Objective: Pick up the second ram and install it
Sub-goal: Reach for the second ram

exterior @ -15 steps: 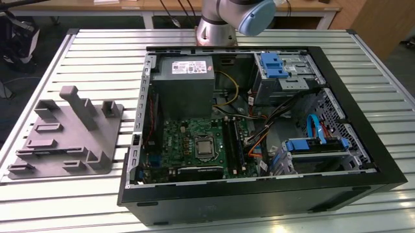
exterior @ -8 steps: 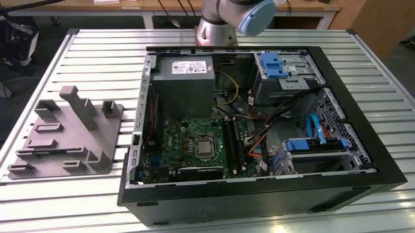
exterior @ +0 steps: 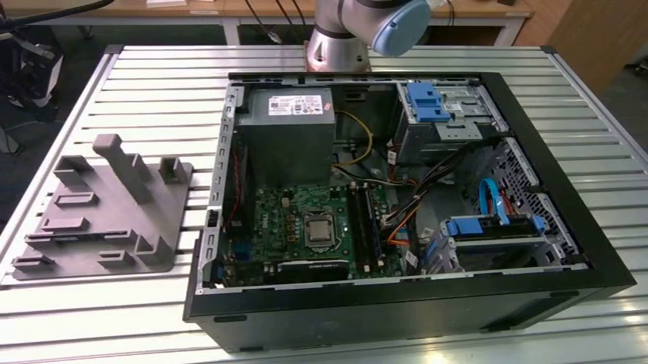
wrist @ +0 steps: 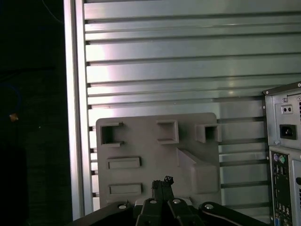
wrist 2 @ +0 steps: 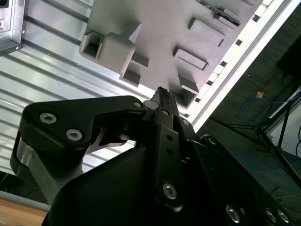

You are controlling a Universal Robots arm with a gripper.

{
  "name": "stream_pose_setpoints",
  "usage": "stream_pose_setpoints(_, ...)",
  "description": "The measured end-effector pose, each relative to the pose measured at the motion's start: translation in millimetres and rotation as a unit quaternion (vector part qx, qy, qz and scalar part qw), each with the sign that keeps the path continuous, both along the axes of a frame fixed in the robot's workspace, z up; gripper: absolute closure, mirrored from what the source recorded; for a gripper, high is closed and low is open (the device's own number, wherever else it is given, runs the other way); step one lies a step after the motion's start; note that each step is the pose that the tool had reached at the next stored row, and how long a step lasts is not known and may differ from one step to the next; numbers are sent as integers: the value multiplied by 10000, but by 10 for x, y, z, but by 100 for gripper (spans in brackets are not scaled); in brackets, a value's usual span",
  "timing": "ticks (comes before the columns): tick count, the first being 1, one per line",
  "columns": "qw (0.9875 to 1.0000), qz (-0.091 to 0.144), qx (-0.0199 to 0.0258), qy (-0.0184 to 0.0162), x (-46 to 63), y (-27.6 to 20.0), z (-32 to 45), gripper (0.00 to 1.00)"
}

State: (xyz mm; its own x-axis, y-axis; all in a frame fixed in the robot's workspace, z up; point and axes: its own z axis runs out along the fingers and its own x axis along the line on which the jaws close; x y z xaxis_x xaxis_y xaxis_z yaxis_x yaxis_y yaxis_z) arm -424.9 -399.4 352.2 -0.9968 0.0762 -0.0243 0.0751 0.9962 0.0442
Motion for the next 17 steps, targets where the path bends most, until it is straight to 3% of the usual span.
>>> stream_pose_setpoints(7,10000,0,-5,-2,-5,-4,-9,90)
stream_pose_setpoints(8,10000,0,-23,-1,-6,-6,-10,90)
stream_pose_setpoints(9,10000,0,-68,0,-7,-7,-10,90)
stream_pose_setpoints(11,9998,0,-207,-1,-9,-7,-12,90)
stream_pose_setpoints(12,9997,0,-248,-1,-9,-7,-14,90)
stream_pose_setpoints(17,9997,6,-244,-1,-37,-46,-38,90)
